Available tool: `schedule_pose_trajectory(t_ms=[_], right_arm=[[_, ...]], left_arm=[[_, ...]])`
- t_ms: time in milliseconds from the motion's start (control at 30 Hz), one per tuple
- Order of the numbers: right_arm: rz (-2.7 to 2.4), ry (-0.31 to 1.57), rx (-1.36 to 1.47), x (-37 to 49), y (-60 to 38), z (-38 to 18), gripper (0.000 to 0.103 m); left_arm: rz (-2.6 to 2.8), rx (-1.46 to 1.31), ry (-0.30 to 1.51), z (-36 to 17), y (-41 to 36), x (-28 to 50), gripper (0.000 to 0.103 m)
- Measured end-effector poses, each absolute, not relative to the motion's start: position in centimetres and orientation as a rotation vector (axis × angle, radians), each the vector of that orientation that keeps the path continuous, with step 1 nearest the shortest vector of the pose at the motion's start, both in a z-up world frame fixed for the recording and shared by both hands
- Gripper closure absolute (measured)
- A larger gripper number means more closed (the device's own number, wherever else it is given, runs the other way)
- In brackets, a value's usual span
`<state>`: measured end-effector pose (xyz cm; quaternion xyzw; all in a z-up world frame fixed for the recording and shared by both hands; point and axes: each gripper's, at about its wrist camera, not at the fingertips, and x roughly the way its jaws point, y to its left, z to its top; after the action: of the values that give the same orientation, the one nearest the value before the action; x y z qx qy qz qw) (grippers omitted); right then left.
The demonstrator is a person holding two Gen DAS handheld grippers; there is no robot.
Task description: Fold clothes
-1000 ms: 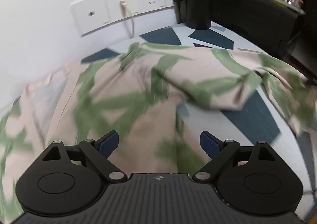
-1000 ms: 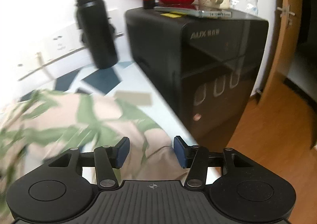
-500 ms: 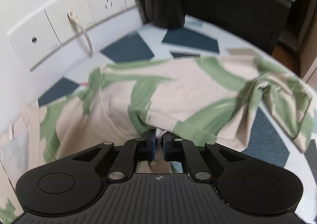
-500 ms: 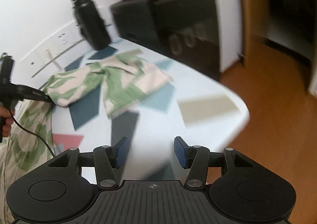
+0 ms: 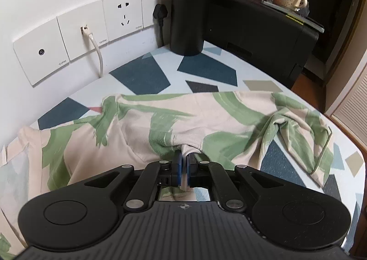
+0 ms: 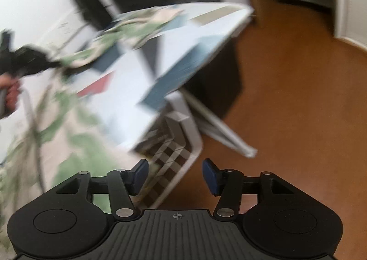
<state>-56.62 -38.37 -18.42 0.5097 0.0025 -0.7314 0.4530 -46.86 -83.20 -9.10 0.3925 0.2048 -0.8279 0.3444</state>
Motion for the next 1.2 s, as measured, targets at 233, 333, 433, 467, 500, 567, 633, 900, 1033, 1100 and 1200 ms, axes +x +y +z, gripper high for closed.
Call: schedule_pose_trajectory(t_ms=[233, 333, 433, 467, 500, 567, 633, 900, 1033, 1100, 1200], right_arm=[[-1.7, -0.253, 1.387, -57.0, -39.7, -21.4, 0.058], [-1.664, -0.336, 1.404, -57.1, -38.9, -20.5, 0.096], [-1.731, -0.383, 1.291, -56.3, -37.8, -17.3, 0.099], [-1.771, -0.385, 1.239, -56.1, -37.4, -16.1, 0.099], [-1.806, -0.381, 1.237, -56.2, -37.2, -15.9, 0.099], [-1.876, -0.372, 1.232, -56.5, -37.0, -15.4, 0.099], [-1.906, -0.387, 1.306, -57.4, -37.0, -16.4, 0.099], [-1.917, -0.447, 1.465, -58.8, -37.3, -20.1, 0.099], [-1.918, -0.471, 1.525, -59.4, -37.0, -21.0, 0.098], [-1.95, -0.456, 1.52, -59.8, -37.1, -19.8, 0.086], [-2.033, -0.443, 1.489, -60.5, -36.8, -17.0, 0.064]], left_arm=[[-2.116, 0.942, 0.587, -9.2, -84.0, -47.2, 0.101], [-2.105, 0.915, 0.622, -9.4, -84.4, -47.5, 0.101], [-2.096, 0.894, 0.645, -9.8, -84.7, -48.1, 0.101], [-2.095, 0.888, 0.651, -10.0, -84.9, -48.3, 0.101], [-2.094, 0.888, 0.651, -10.3, -85.1, -48.6, 0.101], [-2.085, 0.907, 0.657, -11.1, -85.4, -49.5, 0.101], [-2.075, 0.926, 0.671, -12.1, -85.7, -50.4, 0.101], [-2.069, 0.923, 0.669, -13.8, -85.9, -52.4, 0.1], [-2.095, 0.999, 0.594, -13.4, -85.8, -53.4, 0.09], [-2.136, 1.048, 0.562, -12.6, -85.5, -53.5, 0.067], [-2.233, 1.032, 0.522, -10.4, -84.3, -52.3, 0.027]])
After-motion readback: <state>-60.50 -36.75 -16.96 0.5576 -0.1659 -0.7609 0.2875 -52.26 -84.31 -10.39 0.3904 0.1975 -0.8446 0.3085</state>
